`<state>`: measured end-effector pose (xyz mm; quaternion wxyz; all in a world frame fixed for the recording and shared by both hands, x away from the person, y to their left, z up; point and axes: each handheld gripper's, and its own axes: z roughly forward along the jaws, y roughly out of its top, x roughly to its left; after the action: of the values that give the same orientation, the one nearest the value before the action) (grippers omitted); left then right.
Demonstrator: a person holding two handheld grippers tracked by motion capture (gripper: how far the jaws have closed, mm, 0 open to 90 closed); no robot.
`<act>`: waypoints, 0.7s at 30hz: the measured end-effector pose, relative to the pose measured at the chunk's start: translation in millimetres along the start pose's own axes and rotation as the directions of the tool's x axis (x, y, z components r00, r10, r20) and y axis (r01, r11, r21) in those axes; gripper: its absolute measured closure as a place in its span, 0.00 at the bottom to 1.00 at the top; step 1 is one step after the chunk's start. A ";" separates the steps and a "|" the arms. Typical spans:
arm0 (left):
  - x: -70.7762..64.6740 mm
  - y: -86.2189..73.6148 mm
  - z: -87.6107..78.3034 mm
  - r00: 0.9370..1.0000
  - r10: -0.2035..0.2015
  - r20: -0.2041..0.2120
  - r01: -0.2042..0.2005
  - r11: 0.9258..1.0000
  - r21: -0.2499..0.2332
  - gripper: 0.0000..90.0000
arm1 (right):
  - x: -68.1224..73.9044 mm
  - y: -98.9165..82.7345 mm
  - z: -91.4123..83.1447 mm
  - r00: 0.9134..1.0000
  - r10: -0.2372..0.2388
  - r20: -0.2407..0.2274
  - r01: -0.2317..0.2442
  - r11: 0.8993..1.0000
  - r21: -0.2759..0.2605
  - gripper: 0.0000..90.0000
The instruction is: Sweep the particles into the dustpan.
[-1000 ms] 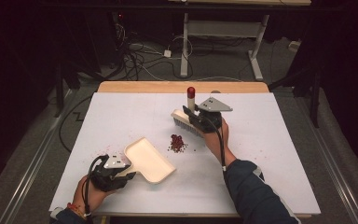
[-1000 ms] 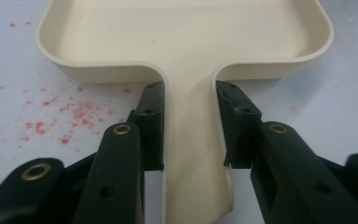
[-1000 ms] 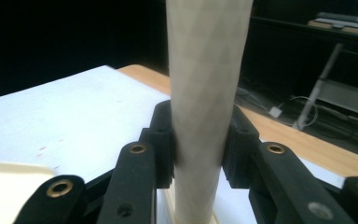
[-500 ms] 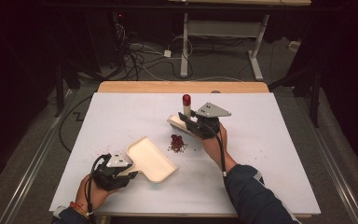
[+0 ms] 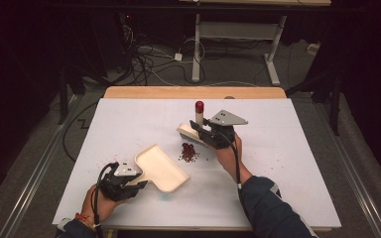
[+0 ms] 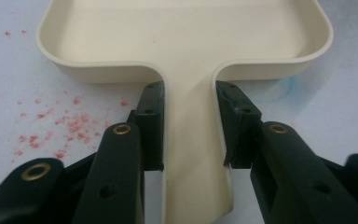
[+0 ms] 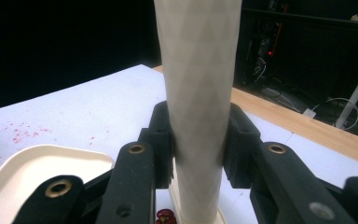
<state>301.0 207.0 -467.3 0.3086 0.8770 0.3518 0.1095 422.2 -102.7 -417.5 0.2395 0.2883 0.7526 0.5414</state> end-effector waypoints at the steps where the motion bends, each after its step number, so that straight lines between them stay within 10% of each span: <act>1: 0.2 0.2 0.2 1.000 -0.002 0.000 0.002 1.000 -0.001 0.71 | 0.6 0.2 -0.3 1.000 -0.005 0.000 0.005 1.000 0.004 0.77; 21: -5.6 10.5 11.6 1.000 -0.016 -0.011 0.016 1.000 0.005 0.71 | 20.8 -2.1 -8.0 1.000 0.006 0.004 -0.006 1.000 0.012 0.76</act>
<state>307.4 191.9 -469.8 0.3053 0.8743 0.3608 0.1107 401.5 -94.2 -418.1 0.2374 0.2930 0.7546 0.5370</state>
